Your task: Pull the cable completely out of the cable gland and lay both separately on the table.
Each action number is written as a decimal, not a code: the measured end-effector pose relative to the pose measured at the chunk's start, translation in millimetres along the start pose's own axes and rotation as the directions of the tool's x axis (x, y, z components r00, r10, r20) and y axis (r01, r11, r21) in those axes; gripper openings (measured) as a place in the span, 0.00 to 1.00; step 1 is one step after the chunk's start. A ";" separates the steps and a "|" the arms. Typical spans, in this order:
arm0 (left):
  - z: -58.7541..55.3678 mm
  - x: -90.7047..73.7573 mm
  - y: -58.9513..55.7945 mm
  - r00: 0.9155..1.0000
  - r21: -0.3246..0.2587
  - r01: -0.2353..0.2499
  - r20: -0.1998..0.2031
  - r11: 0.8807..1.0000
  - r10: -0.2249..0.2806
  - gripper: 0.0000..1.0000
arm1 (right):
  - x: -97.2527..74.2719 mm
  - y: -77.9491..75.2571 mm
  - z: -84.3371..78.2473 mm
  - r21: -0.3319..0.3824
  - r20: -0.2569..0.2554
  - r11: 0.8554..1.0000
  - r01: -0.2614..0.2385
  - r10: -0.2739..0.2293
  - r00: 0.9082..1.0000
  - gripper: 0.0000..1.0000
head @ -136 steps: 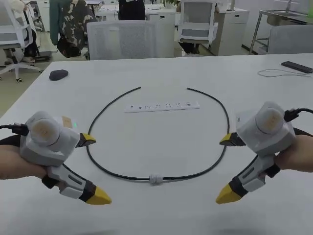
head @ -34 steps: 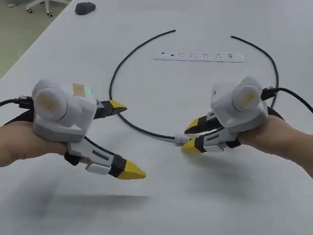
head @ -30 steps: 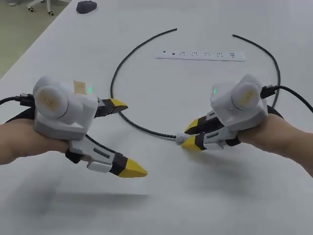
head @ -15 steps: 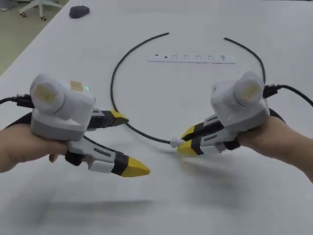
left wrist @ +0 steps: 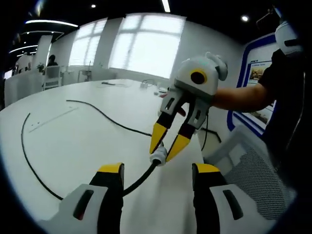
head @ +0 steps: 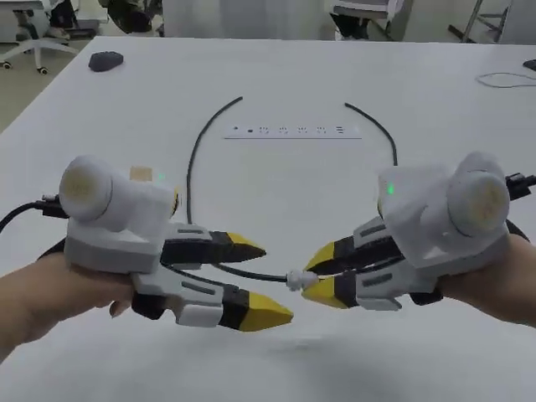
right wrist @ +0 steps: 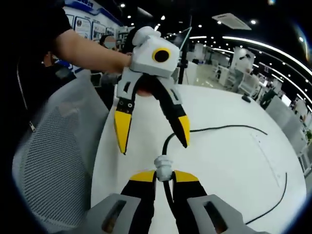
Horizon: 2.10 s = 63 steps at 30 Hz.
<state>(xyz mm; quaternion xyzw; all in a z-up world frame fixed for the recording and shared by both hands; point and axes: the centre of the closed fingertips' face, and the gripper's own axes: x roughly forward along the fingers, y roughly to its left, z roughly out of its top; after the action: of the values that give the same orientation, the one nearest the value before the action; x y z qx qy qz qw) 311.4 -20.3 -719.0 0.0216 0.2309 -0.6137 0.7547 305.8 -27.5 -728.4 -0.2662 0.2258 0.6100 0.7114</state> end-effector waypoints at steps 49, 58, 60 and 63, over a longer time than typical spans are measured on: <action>18.2 16.8 -31.8 0.985 -0.059 0.145 0.099 0.988 -0.139 0.15 | -23.8 14.8 7.8 -0.013 0.055 0.999 0.042 -0.041 0.998 0.07; 18.7 18.1 -34.4 0.988 0.143 0.139 0.045 0.980 -0.146 0.15 | -27.6 14.4 7.7 0.247 0.094 0.966 -0.076 0.054 0.994 0.09; 20.1 17.5 -32.9 0.989 0.168 0.136 0.040 0.976 -0.144 0.14 | -28.9 11.7 8.0 0.269 0.106 0.959 -0.086 0.059 0.993 0.09; 22.4 16.1 -29.9 0.989 0.194 0.130 0.044 0.972 -0.141 0.14 | -30.0 10.1 8.9 0.309 0.126 0.945 -0.106 0.070 0.990 0.09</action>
<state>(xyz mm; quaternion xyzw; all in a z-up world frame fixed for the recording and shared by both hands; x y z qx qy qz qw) 292.8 -49.5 -697.5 0.0601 0.1504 -0.6835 0.7118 291.1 -43.0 -703.4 -0.1041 0.2911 0.6115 0.7283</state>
